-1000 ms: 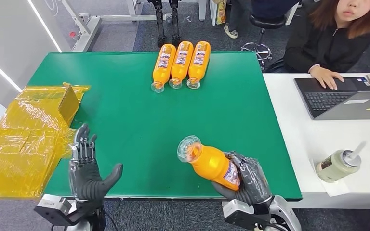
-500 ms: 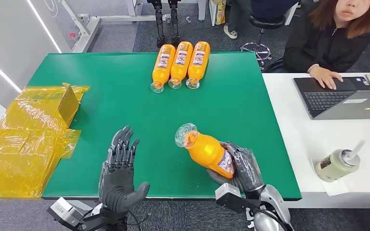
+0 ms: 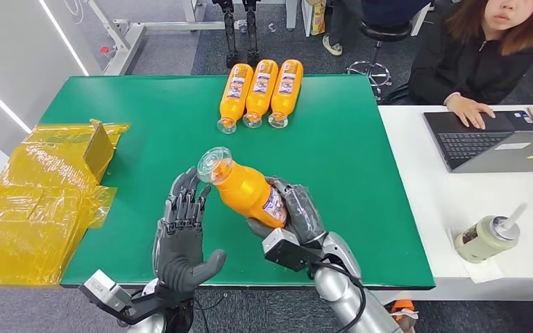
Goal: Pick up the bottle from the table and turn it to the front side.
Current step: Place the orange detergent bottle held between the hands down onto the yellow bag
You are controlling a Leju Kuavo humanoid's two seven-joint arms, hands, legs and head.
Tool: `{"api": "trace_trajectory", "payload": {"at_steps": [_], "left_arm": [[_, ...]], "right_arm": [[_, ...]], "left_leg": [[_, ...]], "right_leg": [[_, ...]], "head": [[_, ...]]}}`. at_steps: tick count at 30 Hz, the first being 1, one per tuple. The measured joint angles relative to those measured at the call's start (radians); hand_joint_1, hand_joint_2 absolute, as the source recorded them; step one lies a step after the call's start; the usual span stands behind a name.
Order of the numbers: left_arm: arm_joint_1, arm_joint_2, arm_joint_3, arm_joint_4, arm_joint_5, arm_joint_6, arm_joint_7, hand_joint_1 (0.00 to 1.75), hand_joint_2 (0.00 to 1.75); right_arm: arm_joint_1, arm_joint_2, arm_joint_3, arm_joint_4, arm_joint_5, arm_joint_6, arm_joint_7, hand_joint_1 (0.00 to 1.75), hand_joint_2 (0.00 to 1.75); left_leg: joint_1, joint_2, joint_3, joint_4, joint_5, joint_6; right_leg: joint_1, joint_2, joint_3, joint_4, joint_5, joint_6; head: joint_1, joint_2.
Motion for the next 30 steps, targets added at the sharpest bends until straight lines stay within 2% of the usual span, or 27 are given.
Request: {"api": "trace_trajectory", "payload": {"at_steps": [5,14,30], "left_arm": [[-0.005,0.0,0.004,0.026,0.0,0.014,-0.017,0.0,1.75],[-0.009,0.0,0.01,0.036,0.001,0.021,-0.021,0.0,1.75],[0.003,0.002,0.042,0.038,0.007,0.077,-0.023,0.0,1.75]], "right_arm": [[-0.004,0.014,0.053,0.019,-0.009,-0.009,-0.004,1.75,1.75],[-0.007,0.022,0.083,0.034,-0.011,-0.011,-0.001,1.75,1.75],[-0.007,0.054,0.207,0.124,-0.078,0.037,-0.024,1.74,1.75]], "left_leg": [[0.0,0.0,0.0,0.0,0.0,0.0],[0.0,0.0,0.0,0.0,0.0,0.0],[0.0,0.0,0.0,0.0,0.0,0.0]], "right_leg": [[0.0,0.0,0.0,0.0,0.0,0.0],[0.0,0.0,0.0,0.0,0.0,0.0],[0.0,0.0,0.0,0.0,0.0,0.0]], "head": [[0.0,0.0],[0.0,0.0],[0.0,0.0]]}}
